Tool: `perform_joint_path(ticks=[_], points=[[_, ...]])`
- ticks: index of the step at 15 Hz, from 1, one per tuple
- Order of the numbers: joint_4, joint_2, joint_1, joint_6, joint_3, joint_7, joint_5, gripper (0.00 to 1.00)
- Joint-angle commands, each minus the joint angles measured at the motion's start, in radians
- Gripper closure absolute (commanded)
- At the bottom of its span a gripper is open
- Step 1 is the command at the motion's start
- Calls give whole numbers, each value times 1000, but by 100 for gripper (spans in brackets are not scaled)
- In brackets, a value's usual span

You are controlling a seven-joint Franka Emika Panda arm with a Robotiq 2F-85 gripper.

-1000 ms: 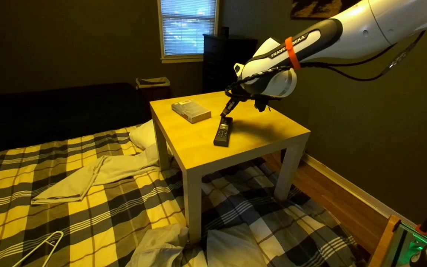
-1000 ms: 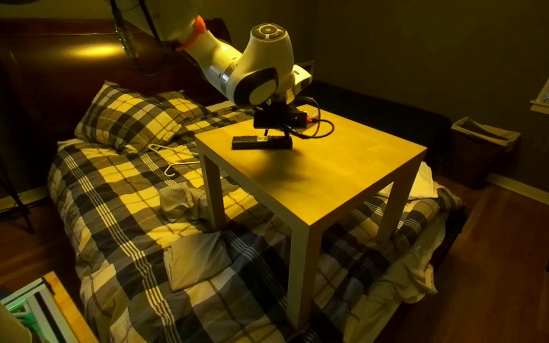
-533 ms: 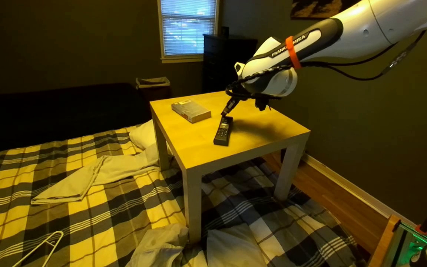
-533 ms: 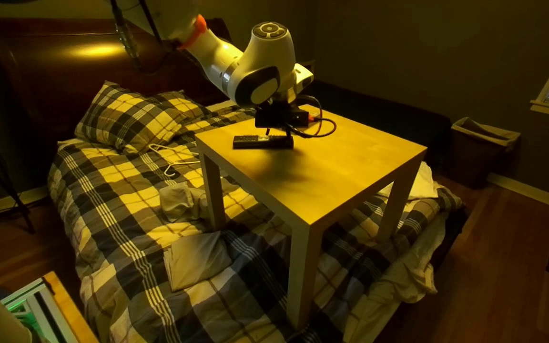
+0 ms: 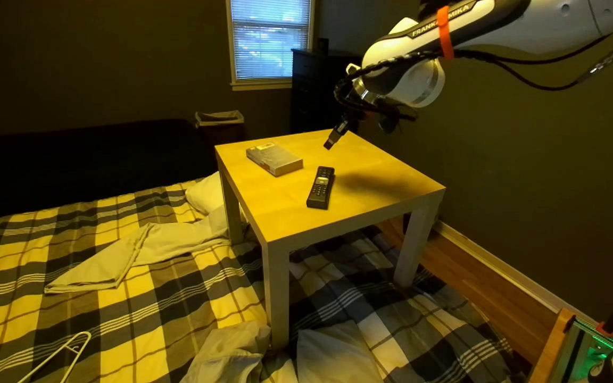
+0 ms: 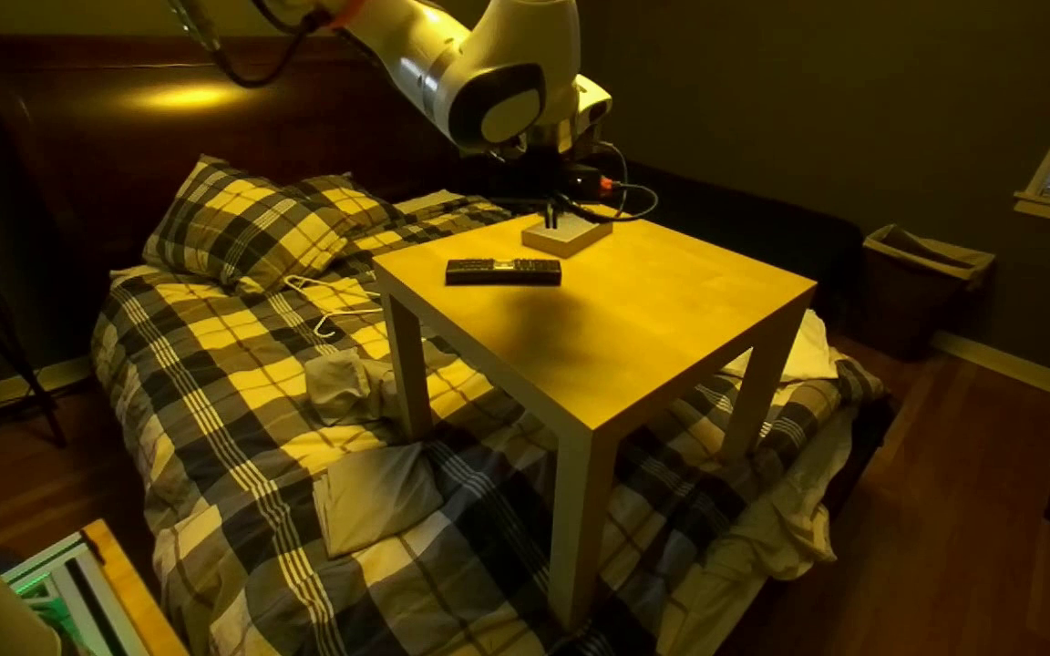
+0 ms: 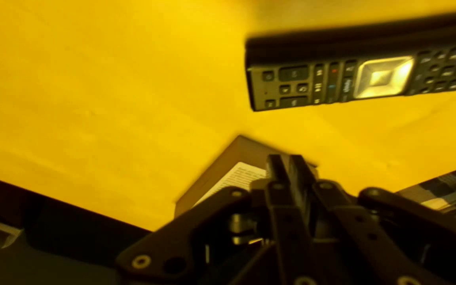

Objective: Press a button on the top part of the remote

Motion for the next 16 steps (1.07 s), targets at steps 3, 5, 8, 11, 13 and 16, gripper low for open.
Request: perform_joint_path(ticks=[3,5,8,11,13,16], points=[[-37,-204,24,-407,-87,-13,-37,44],[-34,-261,38,-501,-125,15,-70,29],[-37,-338,51,-627,-171,108,-141,5],[-41,-401,59,-703,-194,216,-225,0],[-57,-443,65,-690,-197,282,-291,0],[-23,-423,90,-663,-223,243,-267,0]])
